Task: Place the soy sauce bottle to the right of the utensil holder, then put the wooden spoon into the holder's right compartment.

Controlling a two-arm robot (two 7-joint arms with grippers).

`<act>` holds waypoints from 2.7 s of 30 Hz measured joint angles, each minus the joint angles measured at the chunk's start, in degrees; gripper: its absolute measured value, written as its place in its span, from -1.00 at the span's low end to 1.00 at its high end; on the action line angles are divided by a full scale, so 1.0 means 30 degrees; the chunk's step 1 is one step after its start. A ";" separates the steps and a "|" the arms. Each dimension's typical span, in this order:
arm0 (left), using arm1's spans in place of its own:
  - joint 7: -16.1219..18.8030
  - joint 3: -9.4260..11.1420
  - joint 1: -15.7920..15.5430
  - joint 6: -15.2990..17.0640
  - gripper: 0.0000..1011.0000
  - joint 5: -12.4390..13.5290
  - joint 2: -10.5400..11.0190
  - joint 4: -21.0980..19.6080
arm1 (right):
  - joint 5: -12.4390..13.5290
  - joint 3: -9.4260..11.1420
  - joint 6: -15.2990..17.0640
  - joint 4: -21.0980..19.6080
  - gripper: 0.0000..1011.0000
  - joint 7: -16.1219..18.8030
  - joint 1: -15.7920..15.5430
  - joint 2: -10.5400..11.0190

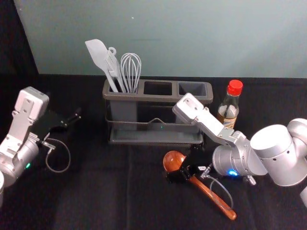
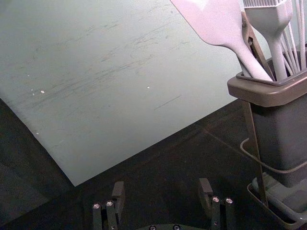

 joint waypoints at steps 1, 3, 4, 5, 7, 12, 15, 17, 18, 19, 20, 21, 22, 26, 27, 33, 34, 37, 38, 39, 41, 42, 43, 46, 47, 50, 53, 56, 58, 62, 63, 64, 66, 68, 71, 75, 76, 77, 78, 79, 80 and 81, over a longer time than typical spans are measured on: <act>0.0000 0.0000 -0.0001 0.0000 0.99 0.0000 0.0001 0.0000 | -0.0053 0.0013 -0.0014 0.0040 0.98 -0.0001 -0.0003 -0.0037; 0.0000 0.0000 0.0000 -0.0001 0.99 0.0000 0.0000 0.0000 | -0.0184 0.0051 -0.0026 0.0152 0.98 -0.0006 -0.0015 -0.0129; 0.0001 0.0000 -0.0001 0.0000 0.99 -0.0001 0.0001 0.0000 | -0.0234 0.0061 -0.0032 0.0181 0.98 -0.0004 -0.0016 -0.0153; 0.0001 0.0000 -0.0001 0.0000 0.99 -0.0001 0.0000 0.0000 | -0.0276 0.0069 -0.0037 0.0211 0.98 -0.0004 -0.0019 -0.0171; 0.0000 -0.0001 0.0000 -0.0001 0.99 0.0000 0.0000 0.0000 | -0.0406 0.0090 -0.0038 0.0278 0.98 0.0003 -0.0033 -0.0253; 0.0001 0.0000 0.0000 0.0000 0.99 0.0000 0.0000 0.0000 | -0.0733 0.0070 -0.0125 0.0380 0.98 0.0077 -0.0056 -0.0334; 0.0000 0.0000 -0.0001 0.0000 0.99 0.0000 0.0000 0.0000 | -0.0747 0.0063 -0.0139 0.0385 0.98 0.0104 -0.0054 -0.0337; 0.0000 -0.0001 0.0000 0.0000 0.99 0.0001 0.0000 0.0000 | -0.0733 0.0068 -0.0138 0.0380 0.98 0.0105 -0.0054 -0.0336; 0.0000 0.0000 0.0000 0.0000 0.99 -0.0001 0.0000 0.0000 | -0.0730 0.0070 -0.0139 0.0377 0.98 0.0105 -0.0054 -0.0336; 0.0000 0.0000 0.0000 0.0000 0.99 -0.0001 0.0000 -0.0001 | -0.0726 0.0073 -0.0136 0.0369 0.98 0.0105 -0.0054 -0.0335; 0.0000 0.0000 0.0000 -0.0001 0.99 0.0000 0.0001 -0.0001 | -0.0726 0.0074 -0.0135 0.0365 0.98 0.0104 -0.0055 -0.0335; 0.0000 0.0000 -0.0001 -0.0001 0.99 0.0000 0.0001 0.0000 | -0.0724 0.0075 -0.0134 0.0362 0.98 0.0105 -0.0056 -0.0334; 0.0000 0.0000 -0.0001 -0.0001 0.99 0.0000 0.0001 0.0000 | -0.0723 0.0076 -0.0131 0.0359 0.98 0.0105 -0.0056 -0.0333; 0.0000 0.0000 0.0000 0.0000 0.99 0.0000 0.0000 0.0000 | -0.0708 0.0083 -0.0121 0.0349 0.98 0.0104 -0.0062 -0.0328; 0.0000 0.0000 -0.0001 0.0000 0.99 0.0000 0.0001 0.0001 | -0.0705 0.0084 -0.0119 0.0347 0.94 0.0104 -0.0063 -0.0329; 0.0001 0.0000 0.0000 0.0000 0.99 -0.0001 0.0000 -0.0001 | -0.0670 0.0095 -0.0104 0.0335 0.71 0.0098 -0.0074 -0.0320; 0.0000 0.0000 0.0001 0.0000 0.99 -0.0001 0.0000 0.0000 | -0.0666 0.0097 -0.0103 0.0333 0.66 0.0097 -0.0076 -0.0319; 0.0000 0.0000 0.0000 0.0000 0.99 0.0000 0.0000 0.0000 | -0.0654 0.0102 -0.0097 0.0328 0.66 0.0093 -0.0079 -0.0316; 0.0000 0.0000 0.0001 0.0000 0.99 0.0000 0.0000 0.0000 | -0.0652 0.0103 -0.0095 0.0327 0.66 0.0093 -0.0078 -0.0315; 0.0001 0.0000 0.0001 0.0000 0.99 0.0000 0.0001 0.0000 | -0.0650 0.0104 -0.0091 0.0324 0.66 0.0093 -0.0079 -0.0312; 0.0001 0.0000 0.0000 0.0000 0.99 0.0000 0.0000 -0.0001 | -0.0646 0.0104 -0.0091 0.0321 0.66 0.0092 -0.0080 -0.0312; 0.0000 0.0000 0.0000 0.0000 0.99 -0.0001 0.0000 0.0000 | -0.0645 0.0105 -0.0090 0.0322 0.66 0.0092 -0.0080 -0.0312; 0.0000 0.0000 0.0000 -0.0001 0.99 -0.0001 0.0000 0.0000 | -0.0641 0.0105 -0.0091 0.0321 0.66 0.0091 -0.0079 -0.0312; 0.0000 0.0000 0.0000 0.0000 0.99 0.0000 0.0000 -0.0001 | -0.0595 0.0464 -0.0569 -0.0014 0.66 0.0151 -0.0416 -0.0134; 0.0000 0.0000 0.0000 0.0000 0.99 -0.0001 0.0000 0.0000 | -0.0586 0.0573 -0.0763 -0.0155 0.66 0.0173 -0.0507 -0.0066; 0.0000 0.0000 0.0000 0.0000 0.99 -0.0001 0.0000 0.0001 | -0.0484 0.1096 -0.1568 -0.0976 0.66 0.0321 -0.0977 0.0267; 0.0000 0.0000 0.0000 -0.0001 0.99 -0.0001 0.0000 0.0000 | -0.0432 0.1798 -0.2751 -0.2147 0.66 0.0301 -0.1611 0.0649; 0.0000 0.0000 -0.0001 0.0000 0.99 -0.0001 0.0000 0.0000 | -0.0273 0.2705 -0.4261 -0.3263 0.66 0.0099 -0.2384 0.0976; 0.0000 0.0000 0.0000 0.0000 0.99 0.0000 0.0000 -0.0001 | -0.0143 0.3204 -0.5188 -0.3772 0.66 -0.0008 -0.2816 0.1099; 0.0000 0.0000 -0.0001 0.0000 0.99 -0.0001 0.0000 0.0000 | 0.0671 0.4920 -0.8412 -0.4925 0.66 -0.0007 -0.4135 0.1360; 0.0000 0.0000 0.0000 0.0000 0.99 0.0001 0.0000 0.0000 | 0.0821 0.5172 -0.8911 -0.5055 0.66 0.0003 -0.4315 0.1369; 0.0000 0.0000 0.0000 0.0000 0.99 -0.0001 0.0000 0.0000 | 0.1136 0.5640 -0.9798 -0.5226 0.66 0.0018 -0.4626 0.1373; 0.0001 0.0000 0.0001 0.0000 0.99 0.0001 0.0000 0.0001 | 0.1511 0.6106 -1.0676 -0.5330 0.66 0.0099 -0.4886 0.1346; 0.0000 0.0000 0.0001 0.0000 0.99 0.0000 0.0000 0.0000 | 0.1920 0.6535 -1.1588 -0.5371 0.66 0.0202 -0.5114 0.1271; 0.0000 0.0000 0.0001 0.0000 0.99 0.0000 0.0000 0.0001 | 0.2596 0.7225 -1.2984 -0.5374 0.66 0.0336 -0.5335 0.1072; 0.0000 -0.0001 -0.0001 0.0000 0.99 0.0000 -0.0001 0.0000 | 0.3089 0.7787 -1.4313 -0.5166 0.66 0.0329 -0.5140 0.0585; 0.0000 -0.0001 0.0000 0.0000 0.99 0.0000 0.0000 0.0000 | 0.3133 0.7832 -1.4454 -0.5064 0.66 0.0316 -0.5013 0.0465; 0.0000 0.0000 -0.0001 -0.0001 0.99 0.0000 0.0000 0.0001 | 0.3157 0.7857 -1.4596 -0.4942 0.66 0.0287 -0.4882 0.0336; 0.0001 0.0000 -0.0001 0.0000 0.99 0.0000 0.0001 0.0000 | 0.3141 0.7861 -1.4791 -0.4677 0.66 0.0137 -0.4576 0.0056; 0.0000 0.0000 0.0001 0.0000 0.99 -0.0001 0.0000 0.0000 | 0.3109 0.7854 -1.4871 -0.4543 0.66 0.0040 -0.4413 -0.0087; 0.0000 0.0001 0.0001 0.0000 0.99 -0.0001 0.0000 0.0000 | 0.3038 0.7831 -1.4948 -0.4392 0.66 -0.0039 -0.4229 -0.0233; 0.0000 0.0001 0.0001 0.0000 0.99 -0.0001 0.0000 0.0000 | 0.2960 0.7790 -1.5021 -0.4230 0.66 -0.0133 -0.4044 -0.0385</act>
